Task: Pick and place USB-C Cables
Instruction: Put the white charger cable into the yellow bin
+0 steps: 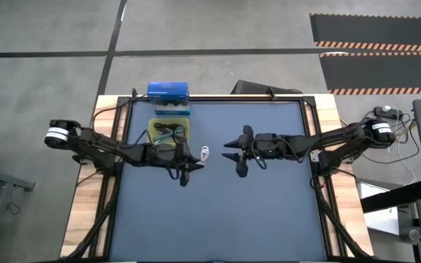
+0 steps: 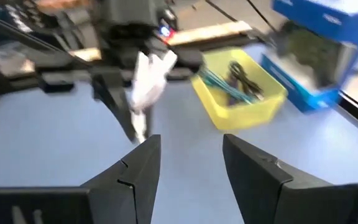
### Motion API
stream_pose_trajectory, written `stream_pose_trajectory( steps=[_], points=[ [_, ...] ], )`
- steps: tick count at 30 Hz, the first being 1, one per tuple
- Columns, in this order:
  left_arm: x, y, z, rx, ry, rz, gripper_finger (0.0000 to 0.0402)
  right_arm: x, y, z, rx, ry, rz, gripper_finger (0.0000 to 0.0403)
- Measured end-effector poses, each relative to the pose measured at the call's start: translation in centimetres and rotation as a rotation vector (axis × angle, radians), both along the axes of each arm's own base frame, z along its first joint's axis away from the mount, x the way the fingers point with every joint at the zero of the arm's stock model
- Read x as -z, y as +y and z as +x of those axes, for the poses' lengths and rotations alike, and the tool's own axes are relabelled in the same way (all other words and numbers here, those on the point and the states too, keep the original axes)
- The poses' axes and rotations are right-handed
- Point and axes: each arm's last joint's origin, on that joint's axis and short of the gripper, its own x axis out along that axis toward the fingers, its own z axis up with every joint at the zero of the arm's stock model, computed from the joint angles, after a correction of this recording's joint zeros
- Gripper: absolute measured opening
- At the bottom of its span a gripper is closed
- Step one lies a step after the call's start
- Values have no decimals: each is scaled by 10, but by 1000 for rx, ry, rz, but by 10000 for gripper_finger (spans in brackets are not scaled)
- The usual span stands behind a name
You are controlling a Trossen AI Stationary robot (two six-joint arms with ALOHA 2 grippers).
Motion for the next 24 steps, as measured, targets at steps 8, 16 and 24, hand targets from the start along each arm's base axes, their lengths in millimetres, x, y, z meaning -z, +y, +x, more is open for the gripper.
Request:
stream_pose_trajectory(
  steps=[8,16,24],
  points=[
    [-21,1,-10,-3,222,27,33,4,-1,-7,38,90,-7,166],
    [-46,9,-26,56,579,164,34,8,-1,-5,37,98,-8,166],
    [-69,33,-35,64,737,241,34,8,-1,-5,37,101,-10,159]
  ],
)
